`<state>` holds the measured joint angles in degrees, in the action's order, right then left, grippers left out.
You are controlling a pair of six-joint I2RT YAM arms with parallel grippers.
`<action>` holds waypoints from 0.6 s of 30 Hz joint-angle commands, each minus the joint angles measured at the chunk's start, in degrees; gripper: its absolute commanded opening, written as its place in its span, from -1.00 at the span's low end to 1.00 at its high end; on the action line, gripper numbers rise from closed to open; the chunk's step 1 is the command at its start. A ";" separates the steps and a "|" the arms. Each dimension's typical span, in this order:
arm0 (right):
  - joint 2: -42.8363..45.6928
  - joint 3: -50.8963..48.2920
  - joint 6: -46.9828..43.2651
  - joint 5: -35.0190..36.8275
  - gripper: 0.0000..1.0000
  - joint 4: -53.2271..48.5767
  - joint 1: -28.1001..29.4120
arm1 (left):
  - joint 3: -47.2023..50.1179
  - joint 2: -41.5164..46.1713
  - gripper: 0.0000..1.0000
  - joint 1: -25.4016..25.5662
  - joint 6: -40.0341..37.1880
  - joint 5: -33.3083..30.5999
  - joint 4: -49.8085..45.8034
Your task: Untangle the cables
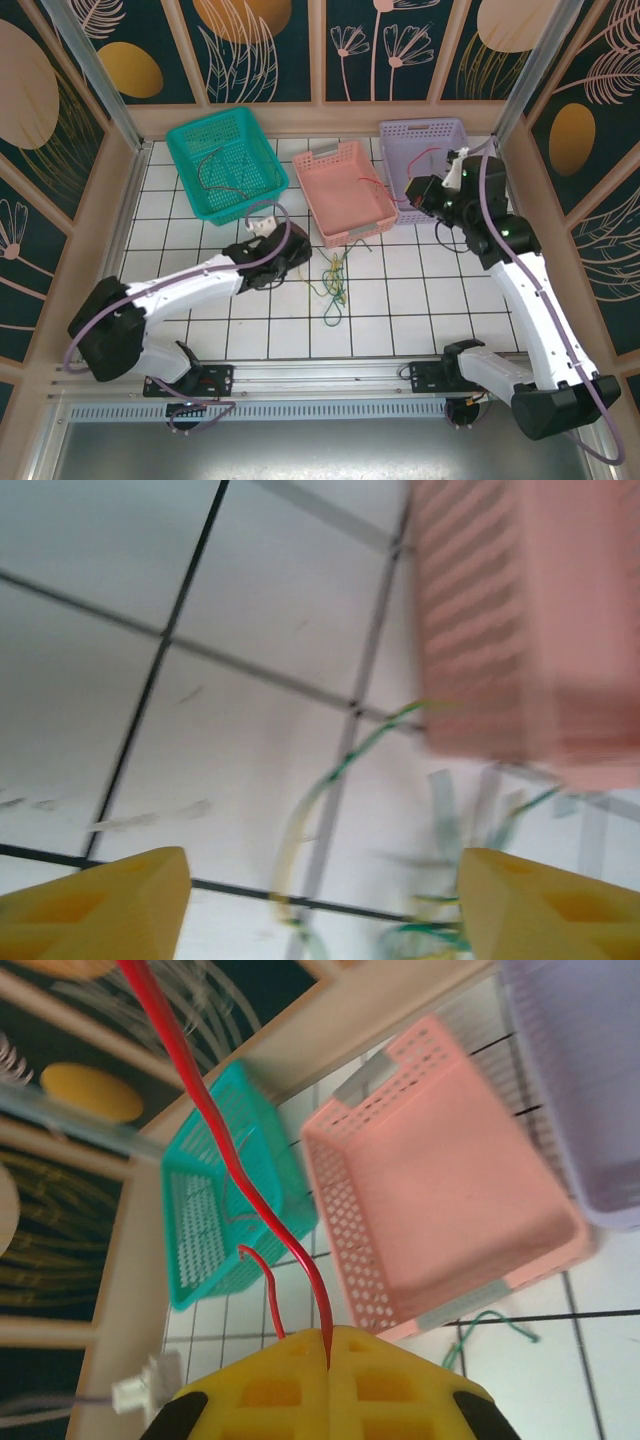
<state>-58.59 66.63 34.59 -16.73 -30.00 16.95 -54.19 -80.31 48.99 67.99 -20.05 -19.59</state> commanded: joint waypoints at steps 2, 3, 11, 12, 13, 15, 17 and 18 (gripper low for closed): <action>5.08 -7.29 -3.97 0.43 -1.00 16.26 7.24 | -9.35 5.64 0.53 -0.46 2.42 -0.72 2.39; 5.70 -9.19 -4.70 1.23 -1.00 19.21 8.56 | -11.39 5.88 0.53 -0.44 2.46 -0.12 3.39; -0.45 -7.33 -9.51 -1.39 -1.00 23.77 9.60 | -26.68 3.76 0.49 -1.84 -17.63 -2.09 0.62; -1.58 -6.06 -10.02 -1.78 -1.00 22.98 9.79 | -27.48 3.20 0.52 -3.05 -19.17 0.52 0.21; -2.52 -5.12 -10.44 -2.02 -1.00 22.47 9.82 | -28.16 2.29 0.55 -4.30 -20.14 3.53 -0.32; -3.39 -4.13 -10.76 -2.57 -1.00 22.61 9.86 | -29.17 0.52 0.61 -6.33 -20.88 8.77 -1.34; -4.43 -2.95 -11.03 -2.53 -1.00 22.01 9.96 | -30.44 -1.30 0.62 -6.96 -21.81 11.60 -2.15; -5.04 -2.39 -11.16 -2.52 -1.00 21.77 10.01 | -30.82 -1.93 0.62 -7.05 -21.80 12.03 -2.73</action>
<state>-62.96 60.84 25.61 -17.96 -9.89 26.41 -83.50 -79.75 42.33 50.92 -13.91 -18.72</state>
